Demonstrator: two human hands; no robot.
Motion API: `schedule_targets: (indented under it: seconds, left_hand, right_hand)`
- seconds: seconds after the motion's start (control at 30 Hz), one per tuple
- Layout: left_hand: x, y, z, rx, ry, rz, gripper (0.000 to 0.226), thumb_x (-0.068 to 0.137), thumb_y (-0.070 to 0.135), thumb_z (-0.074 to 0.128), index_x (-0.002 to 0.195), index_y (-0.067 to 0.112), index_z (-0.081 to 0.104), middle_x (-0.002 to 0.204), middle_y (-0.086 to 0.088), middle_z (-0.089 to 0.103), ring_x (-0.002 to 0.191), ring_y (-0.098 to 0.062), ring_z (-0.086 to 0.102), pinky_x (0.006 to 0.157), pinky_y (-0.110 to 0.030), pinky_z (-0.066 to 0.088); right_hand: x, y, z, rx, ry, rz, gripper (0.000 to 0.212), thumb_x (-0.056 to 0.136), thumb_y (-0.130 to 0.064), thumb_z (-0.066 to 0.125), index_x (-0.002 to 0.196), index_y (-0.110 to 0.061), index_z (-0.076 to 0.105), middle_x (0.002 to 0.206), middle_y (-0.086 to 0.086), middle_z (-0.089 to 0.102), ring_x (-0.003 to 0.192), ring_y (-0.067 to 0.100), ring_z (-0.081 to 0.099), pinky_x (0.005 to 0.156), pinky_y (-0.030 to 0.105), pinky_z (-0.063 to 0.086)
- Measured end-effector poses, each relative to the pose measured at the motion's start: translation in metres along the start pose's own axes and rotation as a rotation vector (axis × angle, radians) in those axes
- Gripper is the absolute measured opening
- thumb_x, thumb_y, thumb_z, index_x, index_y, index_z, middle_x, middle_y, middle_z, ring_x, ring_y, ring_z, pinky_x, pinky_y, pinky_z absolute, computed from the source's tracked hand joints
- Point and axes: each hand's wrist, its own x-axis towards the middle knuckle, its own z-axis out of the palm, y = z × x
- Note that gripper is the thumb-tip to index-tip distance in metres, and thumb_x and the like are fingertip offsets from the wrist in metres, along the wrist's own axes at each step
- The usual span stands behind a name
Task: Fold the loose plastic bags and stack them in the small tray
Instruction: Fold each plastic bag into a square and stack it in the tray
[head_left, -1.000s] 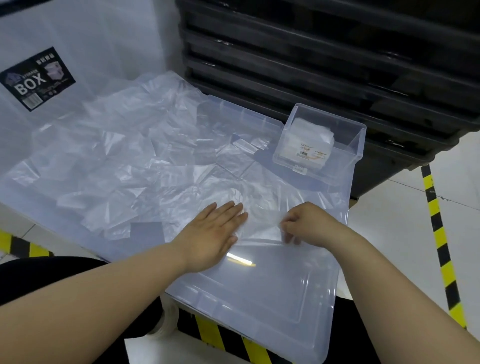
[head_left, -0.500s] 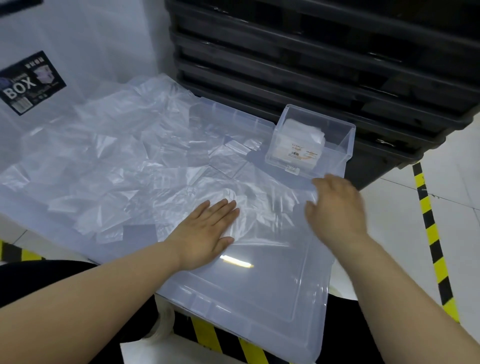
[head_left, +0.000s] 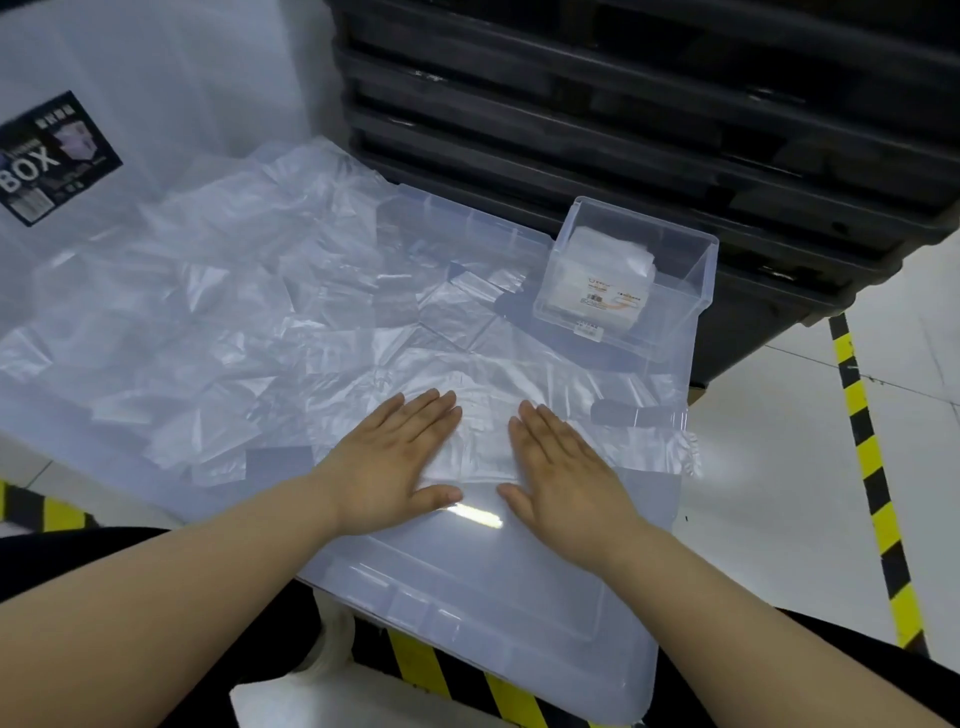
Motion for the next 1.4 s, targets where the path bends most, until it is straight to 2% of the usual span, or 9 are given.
schedule_targets:
  seconds: [0.1, 0.23, 0.4, 0.5, 0.6, 0.8, 0.97, 1.13, 1.4]
  left_hand:
    - [-0.008, -0.004, -0.009, 0.06, 0.095, 0.01, 0.095, 0.078, 0.073, 0.0, 0.142, 0.008, 0.028, 0.15, -0.008, 0.024, 0.133, -0.012, 0.019, 0.109, -0.021, 0.006]
    - [-0.012, -0.005, -0.009, 0.021, 0.127, 0.009, 0.06, 0.067, 0.038, 0.036, 0.107, 0.006, 0.069, 0.111, -0.01, 0.067, 0.098, -0.022, 0.067, 0.078, -0.033, 0.054]
    - [-0.004, -0.005, -0.009, 0.052, 0.197, 0.022, 0.056, 0.065, 0.027, 0.033, 0.1, 0.007, 0.072, 0.103, -0.007, 0.07, 0.089, -0.019, 0.07, 0.066, -0.033, 0.056]
    - [-0.003, -0.01, -0.009, 0.038, 0.242, 0.034, 0.048, 0.067, 0.029, 0.04, 0.096, 0.009, 0.073, 0.1, -0.006, 0.071, 0.084, -0.02, 0.07, 0.062, -0.032, 0.056]
    - [-0.004, -0.012, -0.016, 0.008, 0.252, 0.05, 0.038, 0.052, 0.019, 0.059, 0.086, 0.012, 0.075, 0.092, -0.005, 0.073, 0.076, -0.02, 0.071, 0.052, -0.028, 0.054]
    - [-0.008, -0.014, -0.026, -0.103, 0.313, 0.009, 0.028, 0.045, 0.015, 0.062, 0.069, 0.022, 0.075, 0.077, 0.007, 0.073, 0.063, -0.012, 0.07, 0.041, -0.022, 0.049]
    - [-0.009, -0.016, -0.035, -0.363, 0.205, -0.334, 0.016, 0.089, 0.024, 0.058, 0.099, 0.024, 0.07, 0.106, 0.007, 0.067, 0.106, -0.015, 0.058, 0.087, -0.027, 0.043]
    - [-0.007, -0.023, -0.042, -0.849, 0.23, -0.459, 0.021, 0.083, 0.018, 0.066, 0.064, 0.025, 0.063, 0.062, 0.01, 0.065, 0.063, -0.003, 0.059, 0.057, -0.007, 0.04]
    - [0.002, -0.019, -0.041, -1.021, 0.331, -0.589, 0.006, 0.086, 0.015, 0.062, 0.081, 0.014, 0.064, 0.047, 0.011, 0.058, 0.052, 0.002, 0.054, 0.049, -0.003, 0.037]
  right_hand:
    - [-0.006, 0.011, -0.009, -0.004, -0.042, -0.033, 0.06, 0.098, -0.036, 0.018, 0.147, -0.011, -0.007, 0.155, 0.004, -0.014, 0.143, 0.014, -0.01, 0.104, 0.016, -0.013]
    - [-0.006, 0.012, -0.015, 0.026, -0.024, -0.055, 0.061, 0.096, -0.008, 0.026, 0.148, -0.011, -0.007, 0.156, 0.004, -0.012, 0.144, 0.015, -0.007, 0.111, 0.019, -0.005]
    - [0.0, 0.009, -0.015, 0.032, 0.063, 0.009, 0.064, 0.087, 0.002, 0.047, 0.146, -0.005, 0.021, 0.154, 0.012, 0.017, 0.141, 0.02, 0.023, 0.108, 0.025, 0.029]
    - [0.006, 0.018, -0.003, 0.022, 0.281, -0.033, 0.061, 0.031, 0.005, 0.084, 0.091, -0.005, 0.073, 0.099, 0.01, 0.072, 0.085, 0.02, 0.071, 0.058, 0.022, 0.054]
    - [0.01, 0.02, -0.003, 0.06, 0.337, -0.054, 0.039, 0.036, 0.006, 0.065, 0.068, -0.013, 0.074, 0.077, 0.002, 0.073, 0.061, 0.016, 0.07, 0.039, 0.018, 0.047]
    - [0.006, 0.018, -0.013, 0.24, 0.377, 0.018, 0.032, 0.063, 0.005, 0.058, 0.083, -0.012, 0.076, 0.086, 0.001, 0.073, 0.076, 0.019, 0.07, 0.059, 0.025, 0.053]
    - [0.007, 0.026, -0.028, 0.34, 0.211, 0.174, 0.026, 0.09, -0.01, 0.047, 0.107, -0.015, 0.067, 0.099, 0.002, 0.068, 0.095, 0.022, 0.058, 0.077, 0.028, 0.041]
    - [0.014, 0.037, -0.038, 0.548, 0.136, 0.264, 0.013, 0.088, -0.013, 0.054, 0.092, -0.01, 0.067, 0.08, -0.002, 0.059, 0.078, 0.015, 0.051, 0.063, 0.024, 0.036]
    - [0.022, 0.037, -0.036, 0.701, 0.196, 0.416, 0.021, 0.087, -0.011, 0.053, 0.106, -0.019, 0.058, 0.086, 0.001, 0.061, 0.082, 0.021, 0.061, 0.063, 0.022, 0.042]
